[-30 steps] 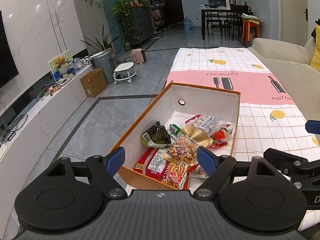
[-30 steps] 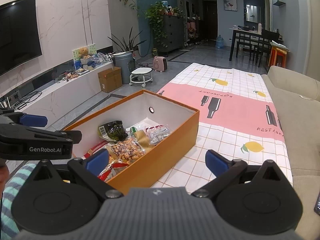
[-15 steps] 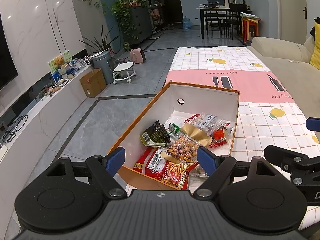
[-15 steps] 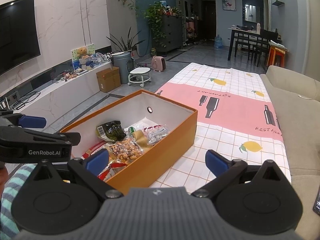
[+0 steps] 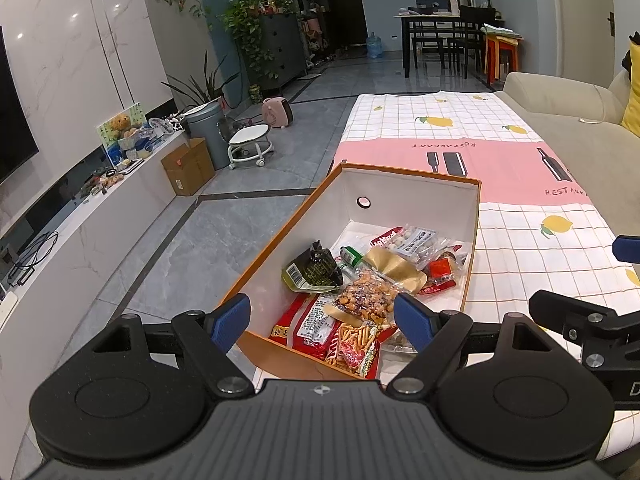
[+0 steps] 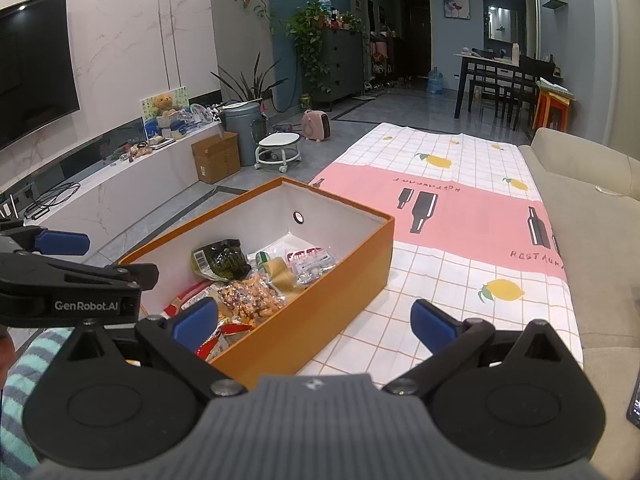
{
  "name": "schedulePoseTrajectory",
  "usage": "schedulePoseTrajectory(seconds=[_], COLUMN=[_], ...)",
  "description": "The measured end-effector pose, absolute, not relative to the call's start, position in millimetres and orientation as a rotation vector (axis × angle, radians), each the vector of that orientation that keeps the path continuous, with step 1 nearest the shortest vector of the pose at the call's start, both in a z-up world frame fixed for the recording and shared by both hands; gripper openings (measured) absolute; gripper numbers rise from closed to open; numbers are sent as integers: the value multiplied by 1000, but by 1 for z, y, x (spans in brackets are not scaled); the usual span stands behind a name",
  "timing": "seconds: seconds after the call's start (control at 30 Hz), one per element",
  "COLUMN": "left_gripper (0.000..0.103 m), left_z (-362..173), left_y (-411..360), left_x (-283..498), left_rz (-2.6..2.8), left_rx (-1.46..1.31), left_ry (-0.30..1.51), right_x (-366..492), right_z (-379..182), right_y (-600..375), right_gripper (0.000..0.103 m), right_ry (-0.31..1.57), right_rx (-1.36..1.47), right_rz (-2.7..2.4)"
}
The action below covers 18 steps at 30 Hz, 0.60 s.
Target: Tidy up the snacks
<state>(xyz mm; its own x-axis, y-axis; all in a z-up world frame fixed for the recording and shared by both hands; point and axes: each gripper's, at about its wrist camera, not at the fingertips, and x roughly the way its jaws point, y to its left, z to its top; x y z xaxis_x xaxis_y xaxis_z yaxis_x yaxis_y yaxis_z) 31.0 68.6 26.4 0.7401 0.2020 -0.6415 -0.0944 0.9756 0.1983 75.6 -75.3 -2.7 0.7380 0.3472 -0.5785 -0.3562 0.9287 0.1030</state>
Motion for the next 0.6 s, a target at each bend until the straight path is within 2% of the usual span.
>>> schedulePoseTrajectory(seconds=[0.6], left_gripper=[95], left_z=[30], left_y=[69], left_x=[29], left_rz=[166], left_rx=[160], left_ry=[714], right_x=[74], right_z=[-4], right_y=[-74], right_gripper=[99], right_ry=[638], right_rx=[-12], right_rz=[386])
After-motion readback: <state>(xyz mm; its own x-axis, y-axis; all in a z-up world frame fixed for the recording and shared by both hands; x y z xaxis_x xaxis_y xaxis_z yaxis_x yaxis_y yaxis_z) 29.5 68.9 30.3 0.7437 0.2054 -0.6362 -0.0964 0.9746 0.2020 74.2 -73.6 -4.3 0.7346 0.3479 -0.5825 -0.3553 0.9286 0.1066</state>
